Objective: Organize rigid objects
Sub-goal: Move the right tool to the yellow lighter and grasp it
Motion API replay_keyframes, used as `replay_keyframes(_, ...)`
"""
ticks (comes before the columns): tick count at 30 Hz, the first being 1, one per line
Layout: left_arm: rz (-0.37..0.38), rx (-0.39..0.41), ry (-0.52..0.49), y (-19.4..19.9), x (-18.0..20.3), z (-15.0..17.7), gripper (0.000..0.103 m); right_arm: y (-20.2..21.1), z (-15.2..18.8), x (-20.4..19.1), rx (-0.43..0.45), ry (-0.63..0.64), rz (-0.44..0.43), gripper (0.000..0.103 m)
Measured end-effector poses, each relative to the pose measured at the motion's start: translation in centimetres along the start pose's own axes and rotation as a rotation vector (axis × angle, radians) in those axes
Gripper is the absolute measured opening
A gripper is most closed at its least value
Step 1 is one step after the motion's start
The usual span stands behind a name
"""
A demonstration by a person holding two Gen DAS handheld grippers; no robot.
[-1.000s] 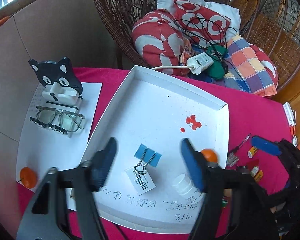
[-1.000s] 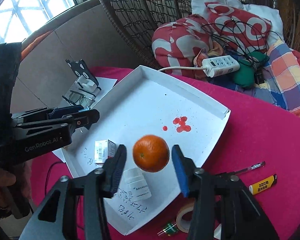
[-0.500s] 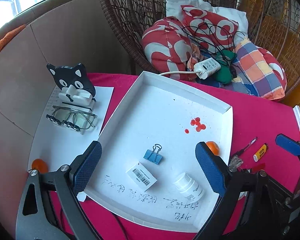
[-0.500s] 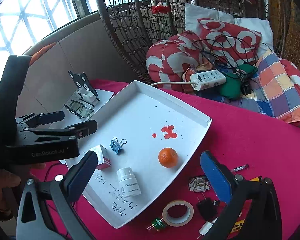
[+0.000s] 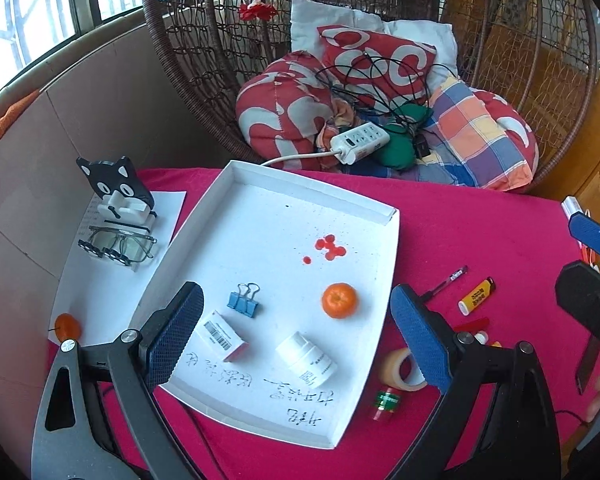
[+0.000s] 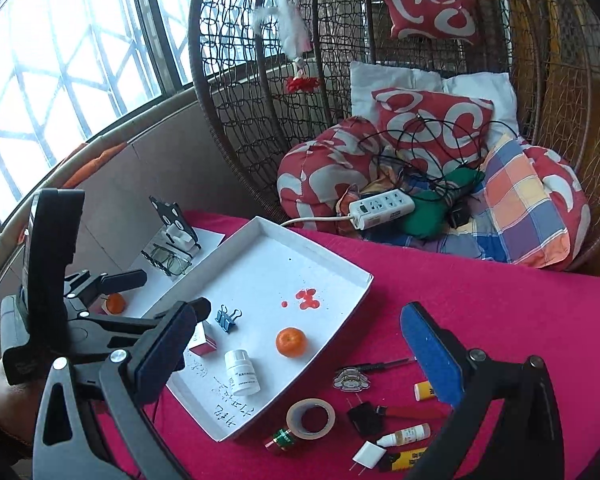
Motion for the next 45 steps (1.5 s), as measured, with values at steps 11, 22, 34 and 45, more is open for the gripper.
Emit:
replay_keyframes(11, 0.091, -0.087, -0.066, -1.3, 6.5, 4.1, 0.095, 3.9, 1.7, 8.4, 0.004, -0.095, 0.107, 0.103)
replay_keyframes(22, 0.202, -0.274, -0.265, -6.4, 13.0, 9.8, 0.095, 6.6, 4.7, 14.4, -0.039, -0.160, 0.173, 0.103)
replay_keyframes(34, 0.166, -0.390, -0.346, -10.1, 13.9, 12.1, 0.094, 7.4, 7.0, 18.1, -0.085, -0.245, 0.228, 0.103)
replay_keyframes(45, 0.164, -0.376, -0.243, -8.9, 12.2, 12.0, 0.050, -1.3, 10.7, 18.3, -0.315, -0.164, 0.175, 0.103)
Point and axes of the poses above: each gripper's, at about its wrist camera, not at the fingertips, and y roughly against the way its jaws point, x to its right, z to its underside, the point moved 5 cm from there along -y, roughly the way its jaws point, and after that the axes turned 8 degrees about x, right-handed, at the moved point
